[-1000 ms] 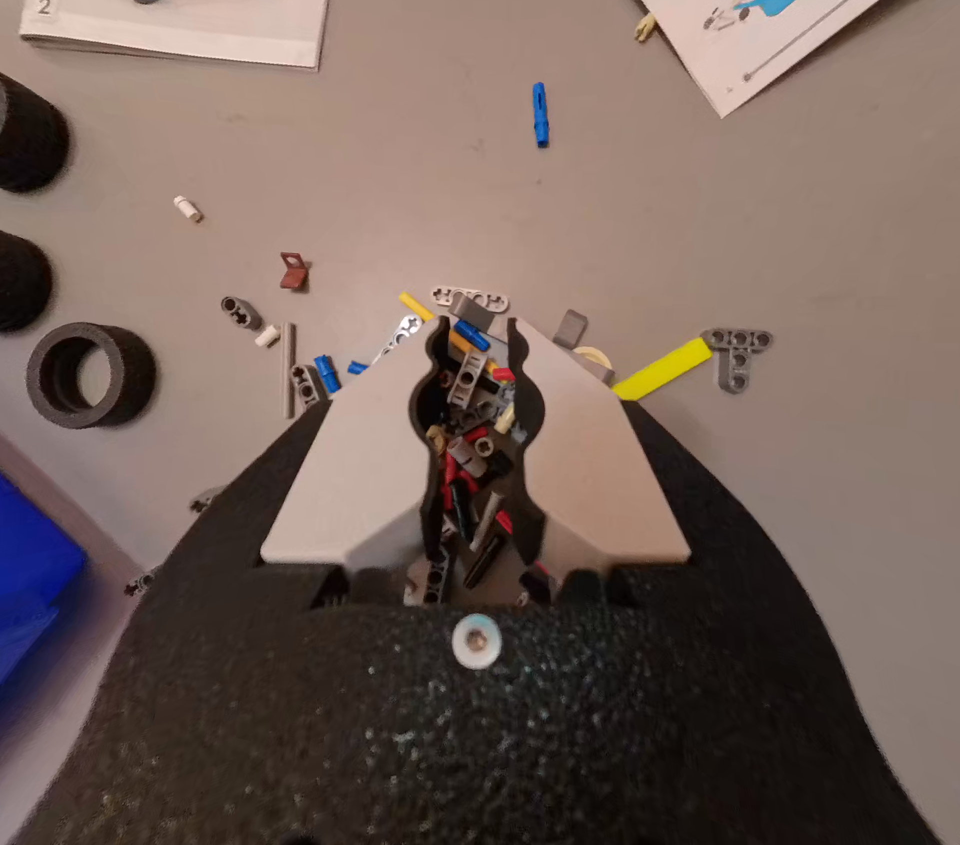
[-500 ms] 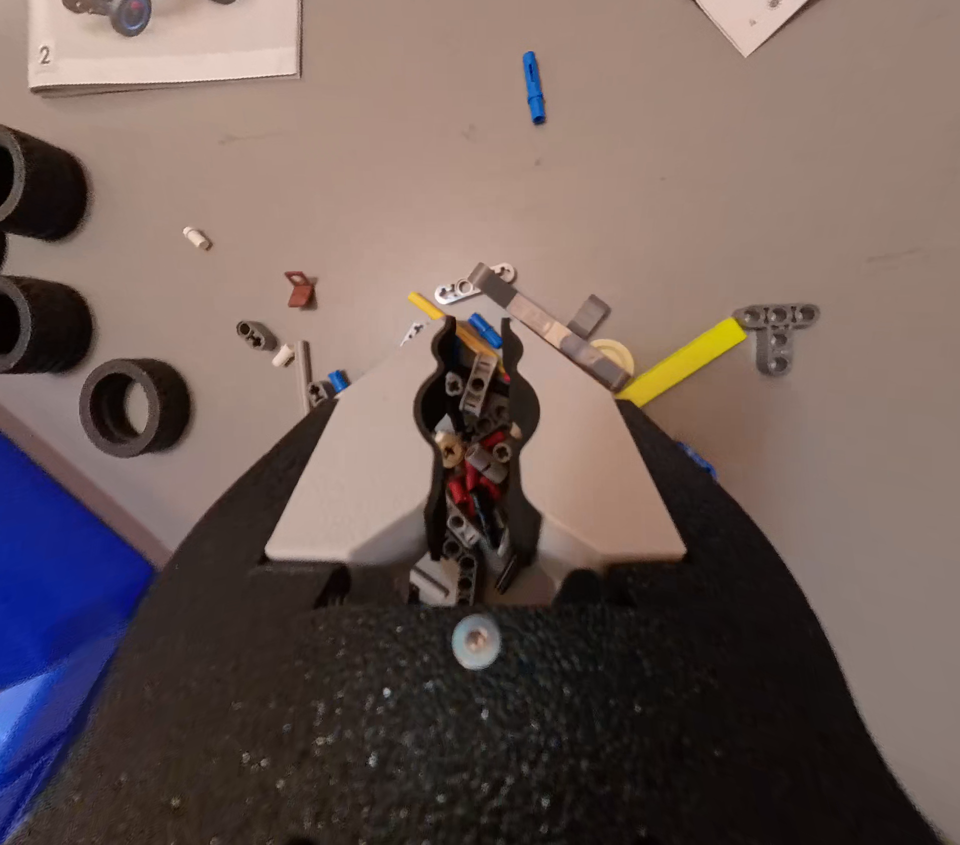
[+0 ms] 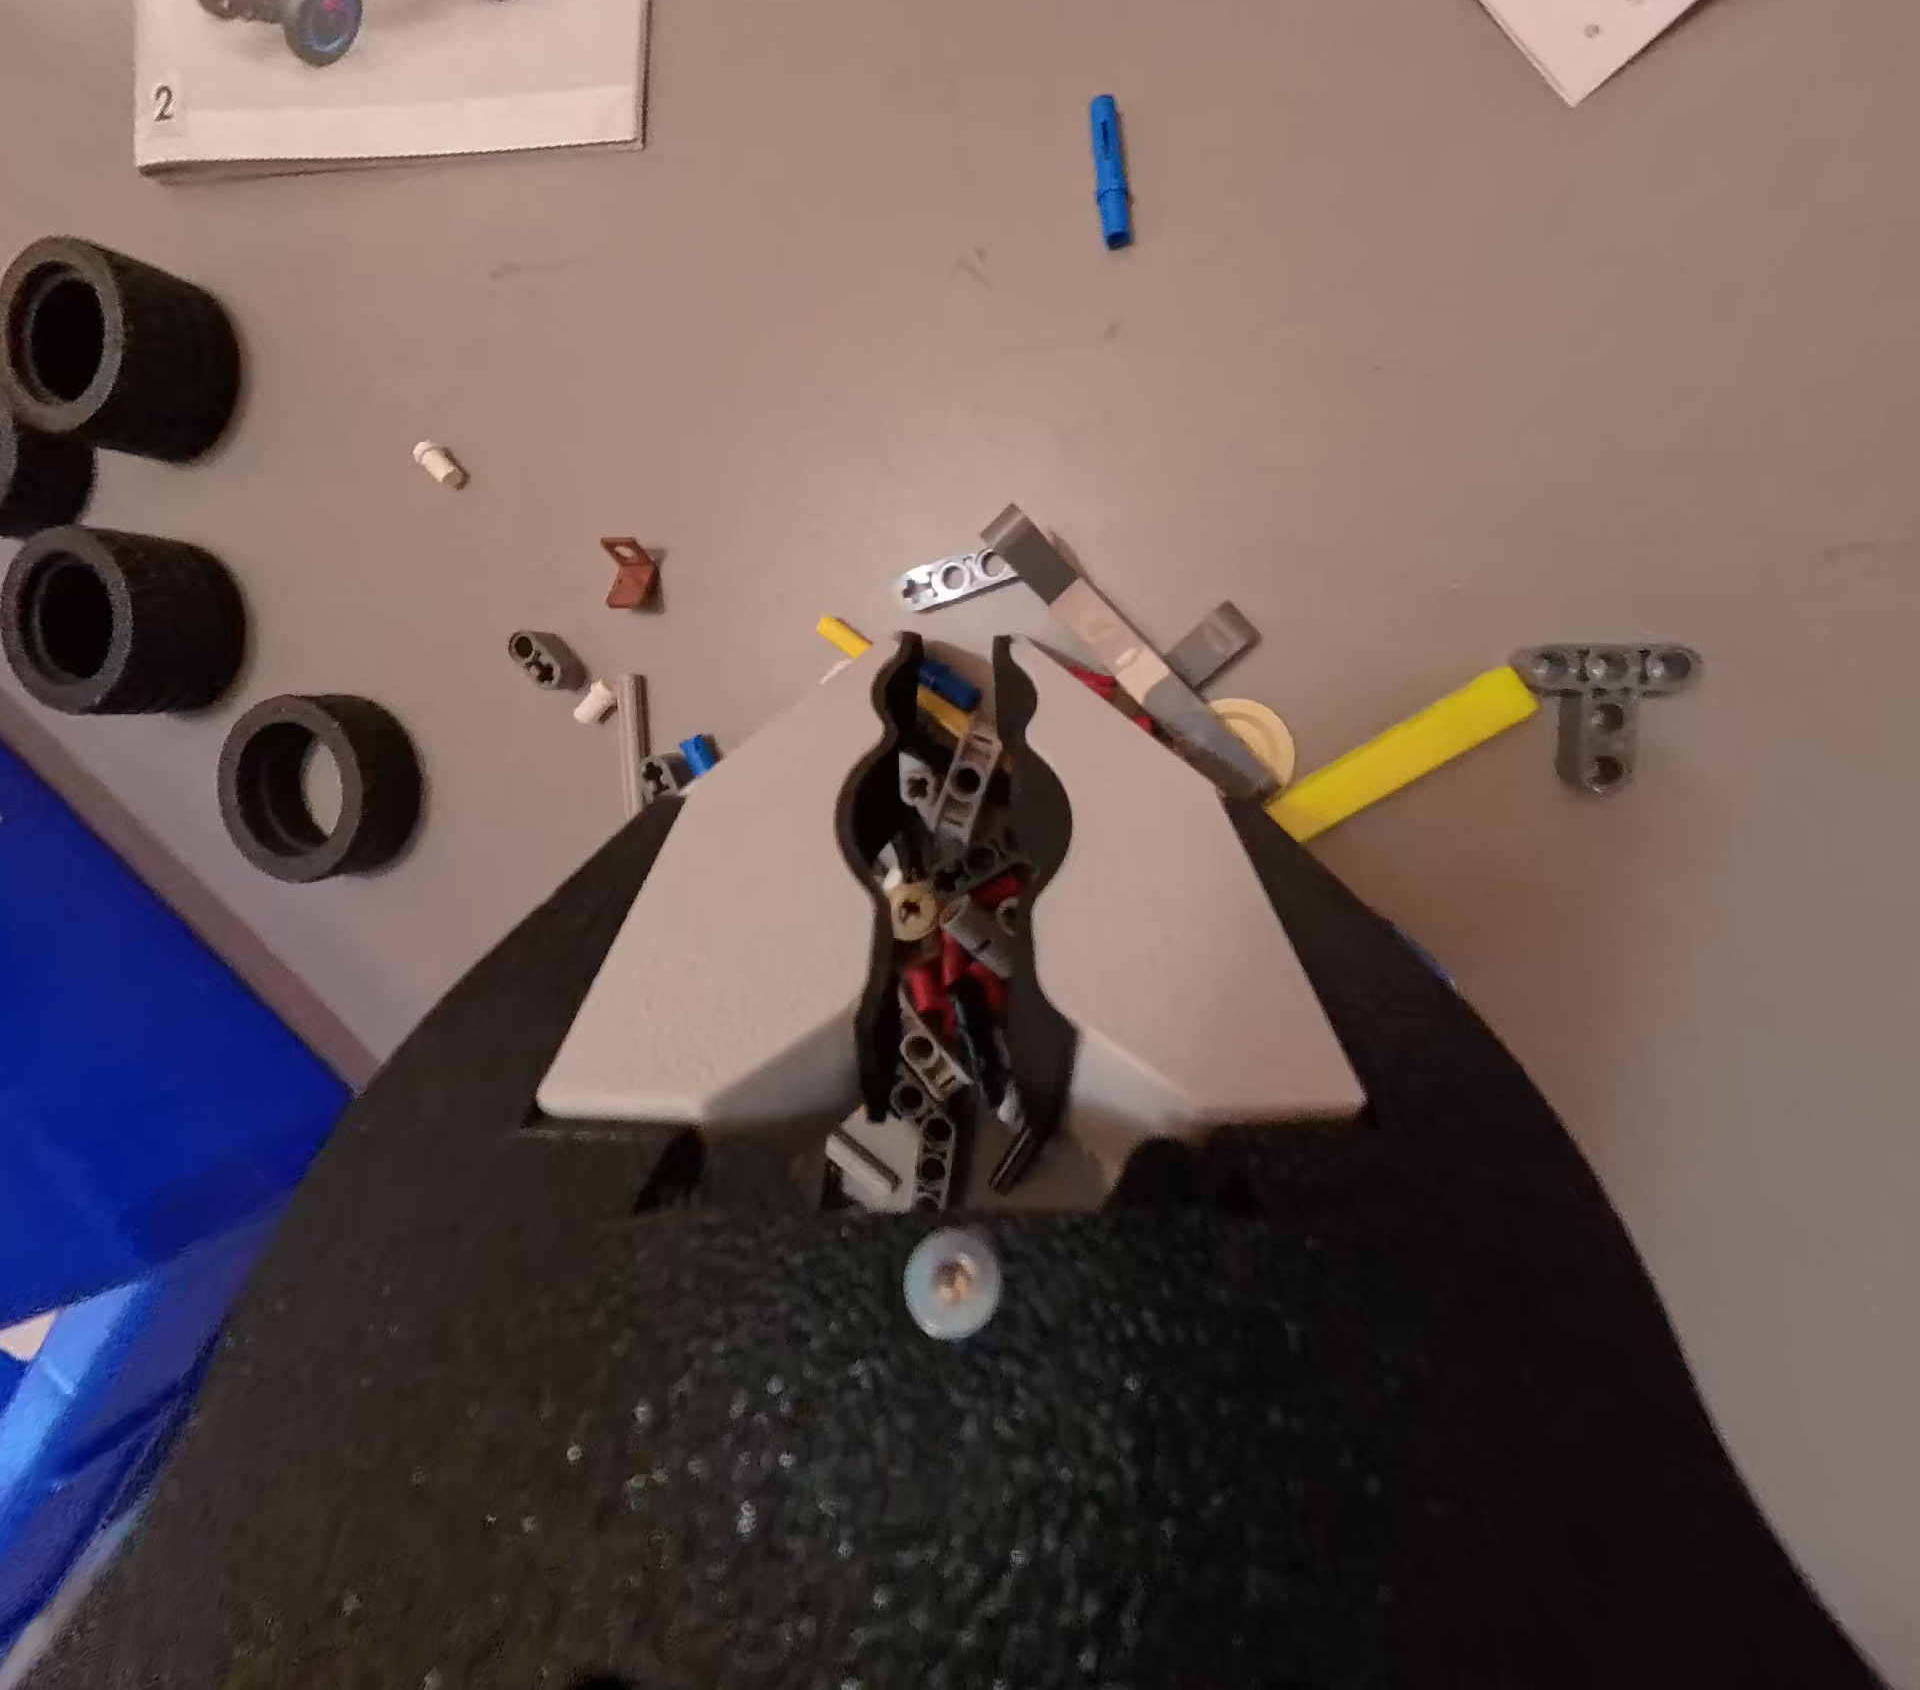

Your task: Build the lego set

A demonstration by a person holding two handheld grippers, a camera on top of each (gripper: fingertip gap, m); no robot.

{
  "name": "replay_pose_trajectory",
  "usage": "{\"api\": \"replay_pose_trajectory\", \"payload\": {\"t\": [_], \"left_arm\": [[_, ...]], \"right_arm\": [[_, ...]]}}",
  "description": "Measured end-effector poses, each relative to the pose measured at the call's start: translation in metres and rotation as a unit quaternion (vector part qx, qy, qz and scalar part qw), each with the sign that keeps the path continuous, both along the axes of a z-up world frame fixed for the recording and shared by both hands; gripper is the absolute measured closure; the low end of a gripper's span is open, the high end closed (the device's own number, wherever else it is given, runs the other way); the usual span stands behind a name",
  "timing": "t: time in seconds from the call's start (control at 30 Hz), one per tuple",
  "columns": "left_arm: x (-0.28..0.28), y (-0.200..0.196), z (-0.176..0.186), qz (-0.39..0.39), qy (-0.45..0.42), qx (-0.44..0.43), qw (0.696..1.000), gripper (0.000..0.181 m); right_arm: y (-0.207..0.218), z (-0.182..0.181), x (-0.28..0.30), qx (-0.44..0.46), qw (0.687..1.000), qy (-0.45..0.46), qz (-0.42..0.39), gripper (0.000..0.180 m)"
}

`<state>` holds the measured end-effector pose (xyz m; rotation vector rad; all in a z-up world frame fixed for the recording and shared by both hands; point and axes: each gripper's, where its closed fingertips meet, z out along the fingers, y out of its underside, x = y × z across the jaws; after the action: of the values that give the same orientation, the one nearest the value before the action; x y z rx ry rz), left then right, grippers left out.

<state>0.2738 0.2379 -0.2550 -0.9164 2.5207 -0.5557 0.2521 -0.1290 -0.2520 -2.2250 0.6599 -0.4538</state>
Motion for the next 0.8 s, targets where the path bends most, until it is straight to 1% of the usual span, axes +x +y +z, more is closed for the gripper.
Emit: {"api": "replay_pose_trajectory", "payload": {"t": [0.17, 0.33, 0.43, 0.8], "left_arm": [[-0.001, 0.002, 0.004, 0.023, -0.005, -0.014, 1.000, 0.167], [-0.003, 0.011, 0.000, 0.050, 0.000, 0.003, 0.999, 0.168], [-0.001, 0.008, -0.001, 0.050, 0.001, -0.003, 0.999, 0.172], [0.007, 0.004, -0.001, 0.043, -0.016, -0.003, 0.999, 0.173]], "right_arm": [[0.000, 0.000, 0.000, 0.000, 1.000, -0.001, 0.000, 0.180], [0.000, 0.000, 0.000, 0.000, 1.000, 0.000, 0.000, 0.180], [0.000, 0.000, 0.000, -0.001, 1.000, -0.001, 0.000, 0.180], [0.000, 0.000, 0.000, -0.002, 1.000, -0.002, 0.000, 0.180]]}}
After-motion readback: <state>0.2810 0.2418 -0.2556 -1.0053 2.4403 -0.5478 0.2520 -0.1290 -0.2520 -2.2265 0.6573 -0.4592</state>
